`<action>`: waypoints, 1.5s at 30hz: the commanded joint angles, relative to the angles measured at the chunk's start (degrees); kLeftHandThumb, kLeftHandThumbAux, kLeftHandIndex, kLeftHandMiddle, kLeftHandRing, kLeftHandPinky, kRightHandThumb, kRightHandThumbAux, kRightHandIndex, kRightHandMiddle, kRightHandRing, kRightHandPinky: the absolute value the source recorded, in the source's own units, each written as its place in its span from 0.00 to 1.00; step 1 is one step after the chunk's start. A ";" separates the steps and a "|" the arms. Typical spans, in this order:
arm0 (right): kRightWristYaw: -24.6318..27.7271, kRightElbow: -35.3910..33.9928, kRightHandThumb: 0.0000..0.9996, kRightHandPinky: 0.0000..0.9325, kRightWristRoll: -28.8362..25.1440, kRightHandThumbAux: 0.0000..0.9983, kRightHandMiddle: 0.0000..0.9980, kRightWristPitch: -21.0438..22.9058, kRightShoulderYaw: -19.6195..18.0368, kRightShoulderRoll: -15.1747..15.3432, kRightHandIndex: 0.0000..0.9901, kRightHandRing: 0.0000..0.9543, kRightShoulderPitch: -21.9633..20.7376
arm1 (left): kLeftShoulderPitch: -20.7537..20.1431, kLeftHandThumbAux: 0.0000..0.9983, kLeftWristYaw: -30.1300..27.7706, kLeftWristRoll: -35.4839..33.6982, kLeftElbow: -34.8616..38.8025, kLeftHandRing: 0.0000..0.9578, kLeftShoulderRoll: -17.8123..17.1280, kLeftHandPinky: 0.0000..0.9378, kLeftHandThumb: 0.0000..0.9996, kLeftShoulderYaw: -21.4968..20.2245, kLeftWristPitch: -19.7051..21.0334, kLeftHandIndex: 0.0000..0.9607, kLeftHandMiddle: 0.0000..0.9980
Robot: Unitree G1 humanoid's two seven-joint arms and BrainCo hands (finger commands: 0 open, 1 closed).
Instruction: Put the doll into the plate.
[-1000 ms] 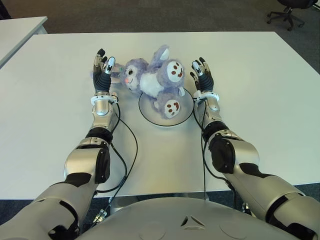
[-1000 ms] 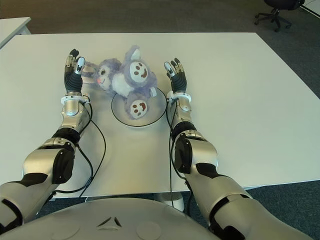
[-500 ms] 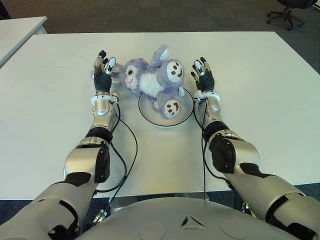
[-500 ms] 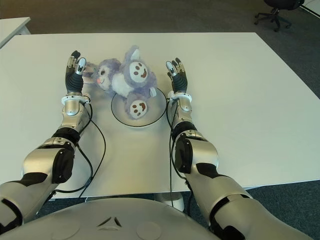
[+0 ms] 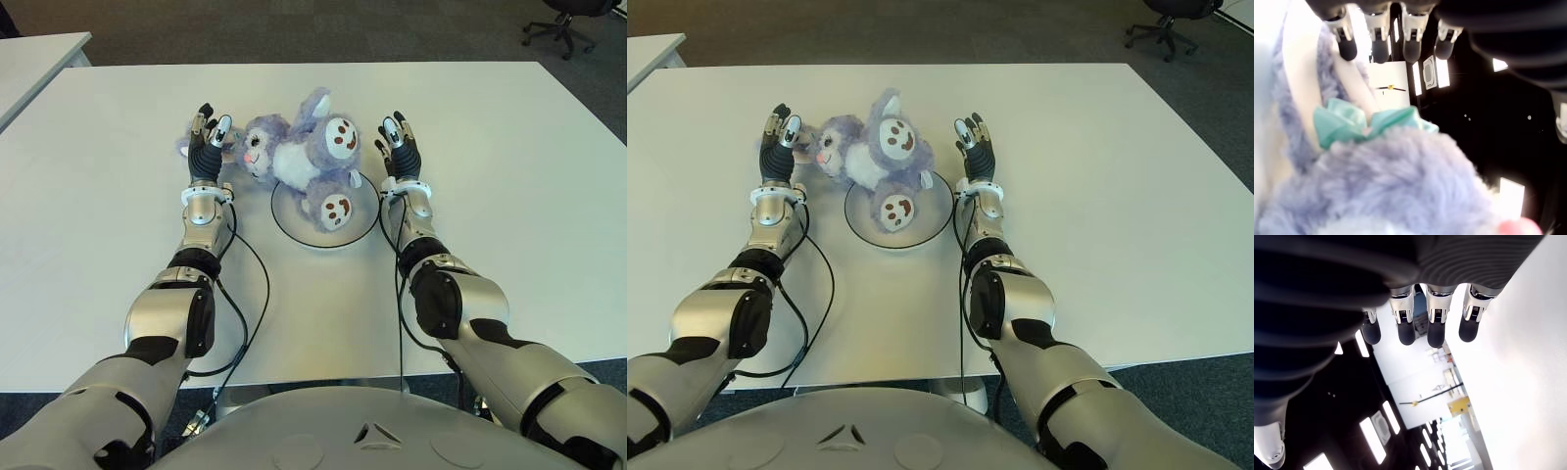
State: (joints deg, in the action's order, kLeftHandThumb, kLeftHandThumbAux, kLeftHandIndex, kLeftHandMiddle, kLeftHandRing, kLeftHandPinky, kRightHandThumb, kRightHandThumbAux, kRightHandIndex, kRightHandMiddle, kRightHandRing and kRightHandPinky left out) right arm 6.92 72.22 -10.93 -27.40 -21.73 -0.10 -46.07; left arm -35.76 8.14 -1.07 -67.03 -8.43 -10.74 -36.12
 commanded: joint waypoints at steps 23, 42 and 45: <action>-2.97 4.73 0.00 0.04 0.06 0.50 0.06 6.62 -1.85 0.29 0.04 0.05 4.66 | 3.35 0.30 -1.49 0.34 -6.98 0.07 1.52 0.00 0.00 -0.61 6.36 0.00 0.08; -4.61 5.07 0.00 0.03 0.93 0.47 0.05 9.09 -1.84 1.50 0.02 0.03 4.59 | 3.61 0.33 -1.83 0.22 -7.35 0.04 1.54 0.00 0.00 -0.77 7.26 0.00 0.06; -4.51 5.12 0.00 0.04 0.93 0.48 0.05 9.36 -1.99 1.70 0.02 0.03 4.66 | 3.68 0.34 -1.68 0.33 -7.40 0.04 1.50 0.00 0.00 -0.71 7.28 0.00 0.06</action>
State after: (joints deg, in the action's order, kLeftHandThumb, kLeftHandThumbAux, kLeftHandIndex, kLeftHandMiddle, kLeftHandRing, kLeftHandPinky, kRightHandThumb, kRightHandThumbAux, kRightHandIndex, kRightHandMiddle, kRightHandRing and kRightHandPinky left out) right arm 3.85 73.43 -9.97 -22.97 -22.99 1.90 -47.42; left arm -37.37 7.06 -1.15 -70.27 -8.48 -11.56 -32.00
